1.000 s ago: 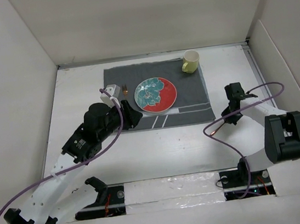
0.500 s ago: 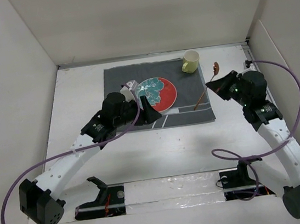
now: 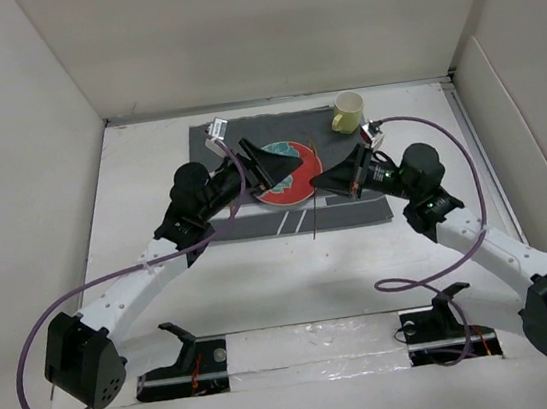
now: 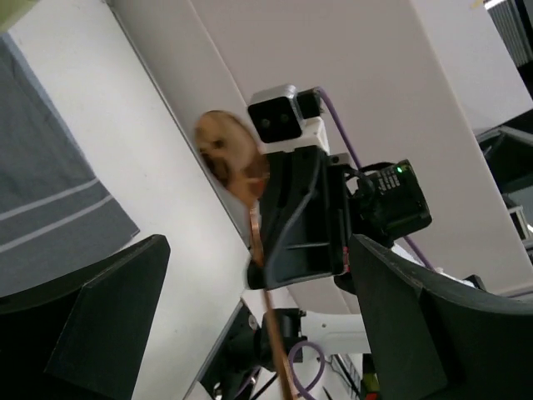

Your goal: Set the dinner table for one person

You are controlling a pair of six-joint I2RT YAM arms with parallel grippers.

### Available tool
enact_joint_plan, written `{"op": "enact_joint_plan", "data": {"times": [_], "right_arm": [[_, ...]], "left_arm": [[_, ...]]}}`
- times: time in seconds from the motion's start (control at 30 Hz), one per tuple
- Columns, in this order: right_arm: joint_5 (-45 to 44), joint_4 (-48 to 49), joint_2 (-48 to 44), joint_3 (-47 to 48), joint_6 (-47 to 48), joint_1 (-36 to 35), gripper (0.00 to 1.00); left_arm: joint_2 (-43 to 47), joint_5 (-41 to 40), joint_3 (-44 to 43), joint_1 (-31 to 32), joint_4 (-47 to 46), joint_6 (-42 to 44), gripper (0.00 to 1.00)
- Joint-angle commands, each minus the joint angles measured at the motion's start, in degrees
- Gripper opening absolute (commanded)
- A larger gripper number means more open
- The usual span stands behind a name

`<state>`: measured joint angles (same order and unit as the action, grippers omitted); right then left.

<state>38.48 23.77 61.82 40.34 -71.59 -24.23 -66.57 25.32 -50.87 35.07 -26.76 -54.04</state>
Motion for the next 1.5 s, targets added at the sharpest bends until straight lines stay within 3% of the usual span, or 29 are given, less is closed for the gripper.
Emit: {"op": "enact_joint_plan", "data": {"times": [0.0,0.03,0.07,0.1,0.17,0.47,0.87,1.07,1.2,1.47], "right_arm": [[5.2,20.4,1.7,-0.9,-11.4,-1.1,0.0],[5.6,22.9,2.4,-1.6,-13.3,-1.1,0.0],[5.9,32.7,4.4,-2.9,-21.1,-2.3,0.0],[5.9,32.8,5.6,-2.9,-21.2,-2.3,0.0],[5.8,42.4,8.1,-4.0,-28.6,-3.2,0.0],[2.4,58.3,18.2,-2.5,-42.3,-8.0,0.0],[-4.5,75.9,28.6,-1.7,-53.5,-12.9,0.0],[-6.7,80.0,31.6,-0.4,-55.6,-13.5,0.0],[-7.0,80.0,31.9,-0.3,-55.6,-13.5,0.0],[-6.6,80.0,32.1,-1.4,-56.2,-12.9,0.0]], "left_arm": [[1.9,0.7,5.1,-3.3,-13.6,-6.5,0.87],[2.1,0.8,6.2,-3.9,-17.1,-7.3,0.88],[2.1,0.7,8.1,-4.6,-20.1,-8.6,0.89],[2.1,0.7,8.5,-4.6,-20.2,-8.9,0.89],[1.4,0.6,9.4,-4.6,-23.4,-9.5,0.9],[-3.5,1.1,12.6,-4.6,-41.5,-15.1,0.97],[-6.6,1.6,13.0,-4.6,-46.4,-17.0,0.8],[-6.8,1.7,13.9,-4.6,-47.6,-17.9,0.62],[-6.2,1.6,14.6,-4.6,-47.3,-18.0,0.29],[-4.0,0.3,14.1,-4.6,-43.0,-16.8,0.0]]}}
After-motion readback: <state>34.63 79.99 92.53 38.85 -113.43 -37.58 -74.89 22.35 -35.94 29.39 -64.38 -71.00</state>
